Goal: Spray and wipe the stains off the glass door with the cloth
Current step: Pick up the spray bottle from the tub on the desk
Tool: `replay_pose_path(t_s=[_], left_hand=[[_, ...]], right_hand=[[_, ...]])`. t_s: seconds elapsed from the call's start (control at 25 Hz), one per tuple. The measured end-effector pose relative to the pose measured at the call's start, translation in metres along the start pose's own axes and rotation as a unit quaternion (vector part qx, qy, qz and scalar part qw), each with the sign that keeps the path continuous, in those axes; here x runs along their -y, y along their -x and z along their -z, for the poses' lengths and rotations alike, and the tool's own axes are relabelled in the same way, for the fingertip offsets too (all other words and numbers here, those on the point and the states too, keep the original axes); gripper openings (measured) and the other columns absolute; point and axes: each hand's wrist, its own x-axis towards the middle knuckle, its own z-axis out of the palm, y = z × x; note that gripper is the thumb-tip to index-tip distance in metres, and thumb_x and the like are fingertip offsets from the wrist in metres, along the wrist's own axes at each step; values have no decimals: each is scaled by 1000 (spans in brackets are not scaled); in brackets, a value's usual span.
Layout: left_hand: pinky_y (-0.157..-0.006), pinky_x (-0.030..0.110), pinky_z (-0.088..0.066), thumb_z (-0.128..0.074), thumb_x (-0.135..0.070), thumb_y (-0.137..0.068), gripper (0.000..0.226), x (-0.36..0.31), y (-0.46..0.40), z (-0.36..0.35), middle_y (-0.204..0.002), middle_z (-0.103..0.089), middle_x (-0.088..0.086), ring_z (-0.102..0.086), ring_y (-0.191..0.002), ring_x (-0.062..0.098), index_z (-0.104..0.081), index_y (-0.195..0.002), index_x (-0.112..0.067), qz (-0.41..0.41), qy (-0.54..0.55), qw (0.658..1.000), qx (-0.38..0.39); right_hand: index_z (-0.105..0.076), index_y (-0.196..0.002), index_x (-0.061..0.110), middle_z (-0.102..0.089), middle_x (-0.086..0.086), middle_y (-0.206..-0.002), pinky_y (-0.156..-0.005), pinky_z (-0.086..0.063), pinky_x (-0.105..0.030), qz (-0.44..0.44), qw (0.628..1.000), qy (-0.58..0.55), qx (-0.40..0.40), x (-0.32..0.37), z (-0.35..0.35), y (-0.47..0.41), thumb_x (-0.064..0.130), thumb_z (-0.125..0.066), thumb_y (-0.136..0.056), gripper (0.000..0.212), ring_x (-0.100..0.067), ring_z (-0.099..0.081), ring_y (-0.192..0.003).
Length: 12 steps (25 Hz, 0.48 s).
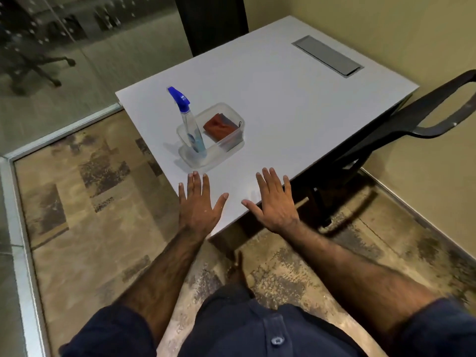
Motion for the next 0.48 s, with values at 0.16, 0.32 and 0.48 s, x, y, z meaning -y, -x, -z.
replay_pose_path(t_s=[0.16,0.32,0.48], left_hand=[[-135,54,2,20,-92,-80,120,1,-51,3,-180,-3,10,-1,-168,29,-9,-171,-19,13,30,999,4],[-135,58,-6,12,-89,-87,117,13,-95,3,-178,-17,13,-12,-166,32,-20,-170,-14,13,43,999,-22],[-135,59,-11,-10,-82,-96,104,24,-120,6,-176,-20,15,-15,-166,32,-24,-169,-9,40,57,997,-30]], right_hand=[[-6,-175,21,4,-3,-185,-135,15,-56,-16,1000,1,11,-7,4,-45,87,-16,-101,100,-24,10,-171],[-21,-173,15,-14,-8,-183,-137,-1,-61,6,999,-22,-34,0,11,-78,84,-17,-101,100,-27,-6,-171],[-28,-171,11,-24,-10,-181,-137,-10,-61,33,996,-47,-64,13,13,-111,80,-25,-105,95,-28,-16,-170]])
